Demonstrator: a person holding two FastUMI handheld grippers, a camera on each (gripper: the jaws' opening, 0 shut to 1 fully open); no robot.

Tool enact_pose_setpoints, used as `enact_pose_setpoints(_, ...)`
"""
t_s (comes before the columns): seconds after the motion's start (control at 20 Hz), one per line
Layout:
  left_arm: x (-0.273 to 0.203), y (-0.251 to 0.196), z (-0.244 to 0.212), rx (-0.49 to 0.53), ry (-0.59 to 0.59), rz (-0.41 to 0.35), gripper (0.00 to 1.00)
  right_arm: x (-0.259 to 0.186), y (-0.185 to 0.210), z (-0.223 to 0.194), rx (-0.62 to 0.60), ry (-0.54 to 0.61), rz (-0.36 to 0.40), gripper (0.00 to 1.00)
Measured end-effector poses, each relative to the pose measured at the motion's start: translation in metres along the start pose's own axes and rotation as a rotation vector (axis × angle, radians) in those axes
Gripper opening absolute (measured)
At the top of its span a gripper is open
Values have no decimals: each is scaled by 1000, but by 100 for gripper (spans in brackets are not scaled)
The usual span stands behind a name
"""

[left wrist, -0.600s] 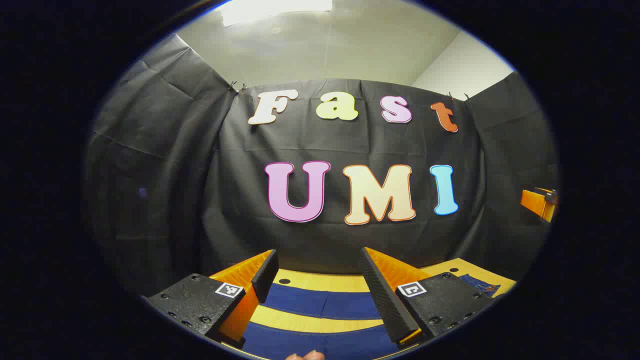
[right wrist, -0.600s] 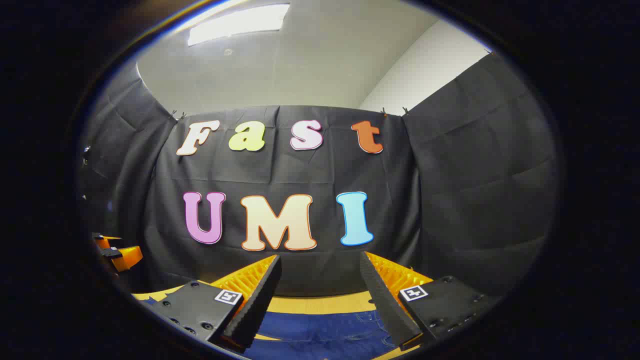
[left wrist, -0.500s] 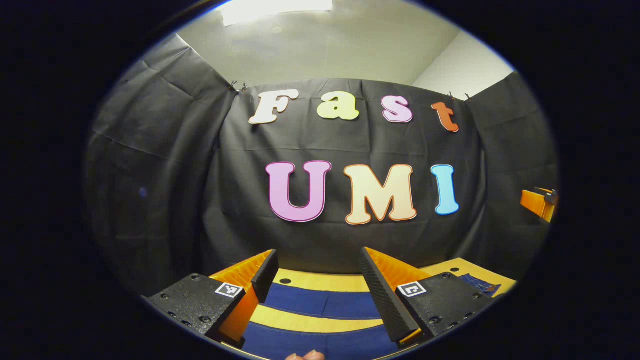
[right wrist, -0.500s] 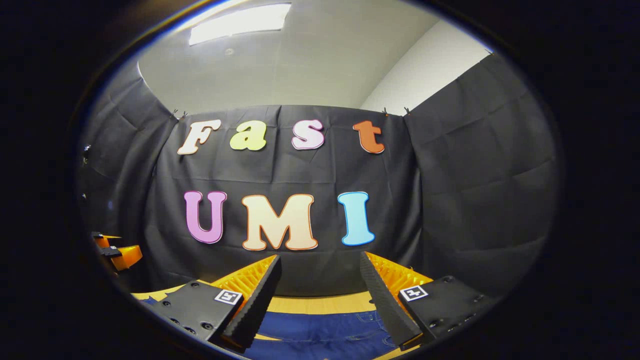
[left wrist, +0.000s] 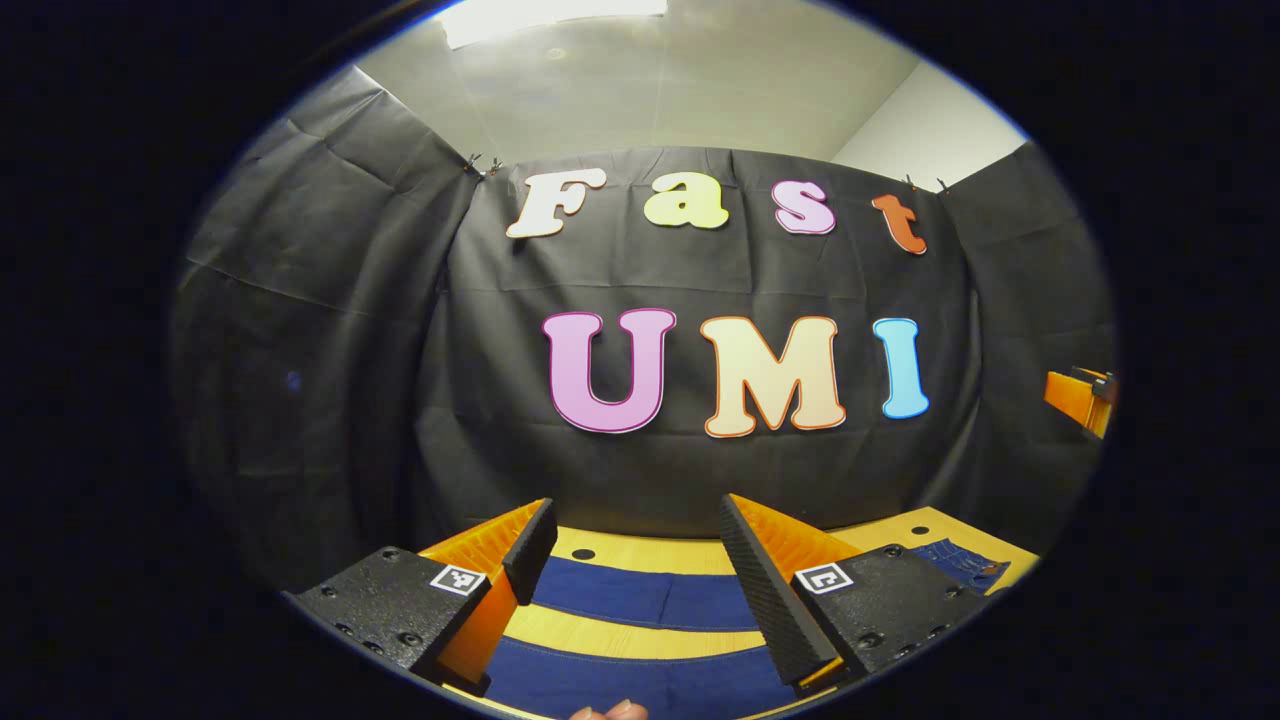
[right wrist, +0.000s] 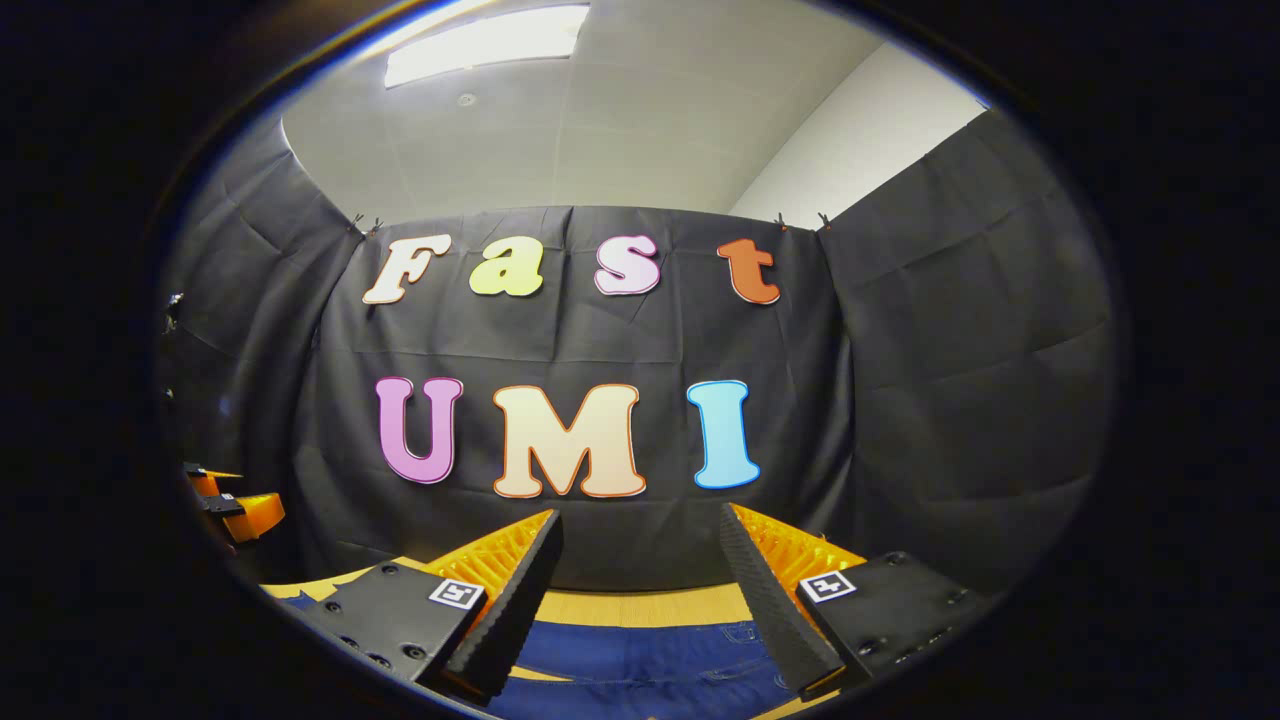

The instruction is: Grasp the waist and the cuffs of the jeans and fold them to make the two legs overlap; first hold the waist and fold one-third of the jeans toward the cuffs, then hold the cuffs and fold the remaining one-third in the same direction to finish folding.

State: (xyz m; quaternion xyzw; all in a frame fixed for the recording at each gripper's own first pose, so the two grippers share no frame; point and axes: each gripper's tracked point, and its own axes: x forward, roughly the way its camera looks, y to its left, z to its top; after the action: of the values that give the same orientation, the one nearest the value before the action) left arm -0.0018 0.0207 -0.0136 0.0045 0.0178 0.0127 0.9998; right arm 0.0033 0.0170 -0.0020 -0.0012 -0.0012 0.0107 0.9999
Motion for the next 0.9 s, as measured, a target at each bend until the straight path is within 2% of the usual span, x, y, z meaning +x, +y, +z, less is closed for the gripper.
enact_pose_setpoints(0.2, -6, 8, -6, 31, 8, -10, 96, -5, 2, 1, 0, -1, 3, 98)
enact_pose_setpoints(0.35, -11, 30, -22, 98, 35, -6, 96, -11, -1, 3, -5, -6, -6, 99)
enact_pose_setpoints(0.4, -14, 37, -31, 131, 56, -15, 95, -13, -4, 1, -7, -3, -12, 96)
enact_pose_setpoints(0.45, -17, 44, -39, 164, 72, -25, 92, -15, -5, 0, -8, -1, -17, 98)
enact_pose_setpoints(0.5, -20, 51, -47, 204, 97, -44, 97, -18, -7, -3, -9, 1, -24, 99)
enact_pose_setpoints(0.6, -26, 61, -68, 283, 158, -93, 95, -22, -13, -9, -10, 7, -43, 98)
enact_pose_setpoints(0.7, -30, 68, -93, 359, 236, -151, 98, -26, -16, -16, -5, 17, -61, 98)
enact_pose_setpoints(0.75, -39, 74, -107, 397, 276, -180, 93, -27, -17, -21, -1, 25, -68, 98)
enact_pose_setpoints(0.9, -57, 83, -149, 475, 389, -269, 95, -31, -17, -32, 4, 50, -83, 98)
